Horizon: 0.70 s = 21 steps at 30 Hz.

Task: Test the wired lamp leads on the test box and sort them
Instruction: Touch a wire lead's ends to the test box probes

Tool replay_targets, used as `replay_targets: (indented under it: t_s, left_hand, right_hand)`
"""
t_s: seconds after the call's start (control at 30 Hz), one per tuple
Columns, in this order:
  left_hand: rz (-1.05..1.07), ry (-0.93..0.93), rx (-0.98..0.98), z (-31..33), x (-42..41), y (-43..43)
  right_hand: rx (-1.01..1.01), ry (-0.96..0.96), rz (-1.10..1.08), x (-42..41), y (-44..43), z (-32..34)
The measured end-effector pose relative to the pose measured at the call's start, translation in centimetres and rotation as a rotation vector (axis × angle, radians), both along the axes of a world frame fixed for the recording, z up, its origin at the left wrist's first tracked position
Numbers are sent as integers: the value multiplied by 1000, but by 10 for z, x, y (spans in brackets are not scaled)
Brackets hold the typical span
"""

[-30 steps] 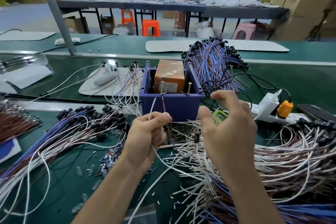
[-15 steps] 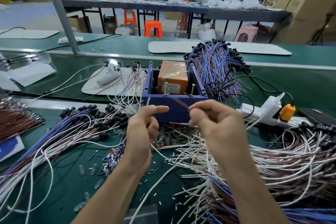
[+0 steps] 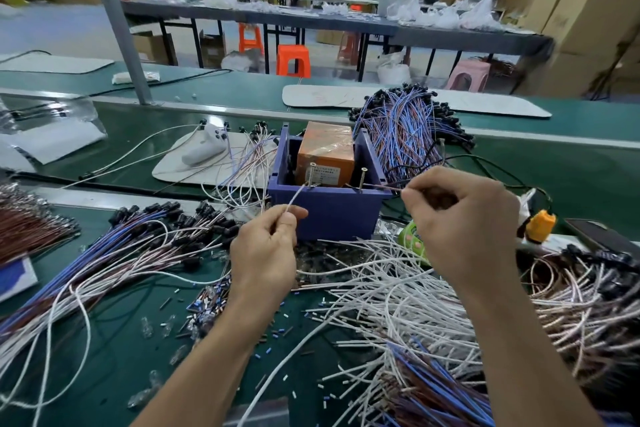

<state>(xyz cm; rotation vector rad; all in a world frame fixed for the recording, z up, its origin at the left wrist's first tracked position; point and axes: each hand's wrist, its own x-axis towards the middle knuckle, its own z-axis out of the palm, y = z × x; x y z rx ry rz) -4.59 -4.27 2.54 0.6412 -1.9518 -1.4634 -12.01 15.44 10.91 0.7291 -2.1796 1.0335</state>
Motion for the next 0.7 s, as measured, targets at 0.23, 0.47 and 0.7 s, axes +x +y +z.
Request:
replay_targets:
  t_s: [0.23,0.47,0.7]
  left_hand:
    - [12,41,38,6,2,1]
    - [61,18,-28,5,-1,2]
    - [54,46,5,8,0,1]
  right_hand:
    - [13,-5,-1,-14,-5,-1]
    - [6,-41,42,-19,-4,0]
    - [-6,-74,53,-21,-6,-5]
